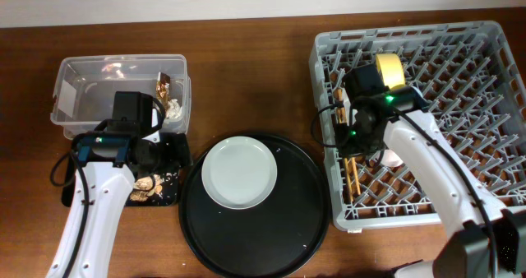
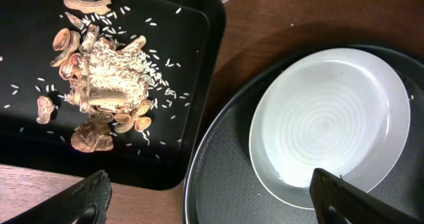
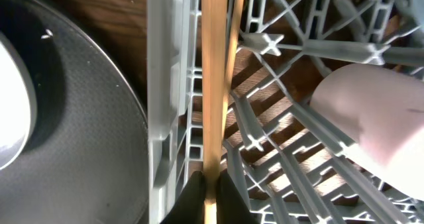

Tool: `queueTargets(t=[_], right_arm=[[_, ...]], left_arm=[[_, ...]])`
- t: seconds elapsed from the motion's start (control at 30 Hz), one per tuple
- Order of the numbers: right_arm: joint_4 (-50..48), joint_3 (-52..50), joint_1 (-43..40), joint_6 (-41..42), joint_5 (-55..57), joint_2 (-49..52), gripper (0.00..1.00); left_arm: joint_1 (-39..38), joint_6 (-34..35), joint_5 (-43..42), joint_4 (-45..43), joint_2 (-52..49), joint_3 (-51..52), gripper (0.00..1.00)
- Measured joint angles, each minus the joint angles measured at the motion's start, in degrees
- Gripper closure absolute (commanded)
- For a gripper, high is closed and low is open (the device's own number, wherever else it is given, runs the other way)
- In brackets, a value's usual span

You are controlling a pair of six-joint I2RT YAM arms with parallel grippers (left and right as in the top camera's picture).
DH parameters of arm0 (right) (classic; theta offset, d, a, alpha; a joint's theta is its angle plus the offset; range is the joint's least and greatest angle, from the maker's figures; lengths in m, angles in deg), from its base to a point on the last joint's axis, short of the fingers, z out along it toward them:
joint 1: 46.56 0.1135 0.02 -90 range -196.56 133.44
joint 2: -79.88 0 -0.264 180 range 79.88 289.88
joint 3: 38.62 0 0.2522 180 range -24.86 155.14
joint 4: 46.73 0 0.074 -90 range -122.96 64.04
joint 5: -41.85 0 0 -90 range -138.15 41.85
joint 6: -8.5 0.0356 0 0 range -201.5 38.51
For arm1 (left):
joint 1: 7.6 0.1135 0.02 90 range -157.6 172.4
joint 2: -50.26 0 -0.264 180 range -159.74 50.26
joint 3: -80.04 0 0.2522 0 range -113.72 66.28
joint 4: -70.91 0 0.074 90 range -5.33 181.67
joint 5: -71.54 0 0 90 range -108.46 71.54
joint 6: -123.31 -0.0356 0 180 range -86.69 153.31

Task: Sort waste into correct bins and load items into the dishwasher rack
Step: 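Insert the chopsticks upright into the dish rack with right gripper, then grasp the grey plate edge with right gripper and lift it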

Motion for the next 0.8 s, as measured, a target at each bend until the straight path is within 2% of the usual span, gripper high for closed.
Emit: queueTargets(t=[0.07,0.17,0.33,0.37,0.43,0.53,0.63,0.8], right_arm=[[-0.28,0.0,0.0,-0.5,-0.07,0.59,0.58],[0.35,1.07,0.0,-0.87,-0.52,0.57,0.55],[0.15,5.9,0.42,-0.9,-6.97,-0.76,0.5],[-0.48,6.27,0.96,-0.81,-8.35,-1.07,0.46],[-2.08,6.6,3.96,0.09,-10.71,-1.31,0.42],[-5.99,6.6,9.49,2.32,-12.15,-0.94,0.41],[-8.46,6.58,13.46,5.42,-13.0,2.27,0.41],[-9.42,6.19,15.76,10.23,-13.27,13.64,0.41]], left_arm=[[0.0,0.0,0.0,0.0,0.0,0.0,0.05],[0.0,0.0,0.0,-0.04,0.0,0.0,0.05],[0.0,0.0,0.0,-0.02,0.0,0.0,0.05],[0.0,0.0,0.0,0.0,0.0,0.0,0.05],[0.0,0.0,0.0,0.0,0.0,0.0,0.05],[0.0,0.02,0.02,0.0,0.0,0.0,0.05],[0.0,0.0,0.37,0.02,0.0,0.0,0.05],[0.0,0.0,5.97,1.31,0.0,0.0,0.05]])
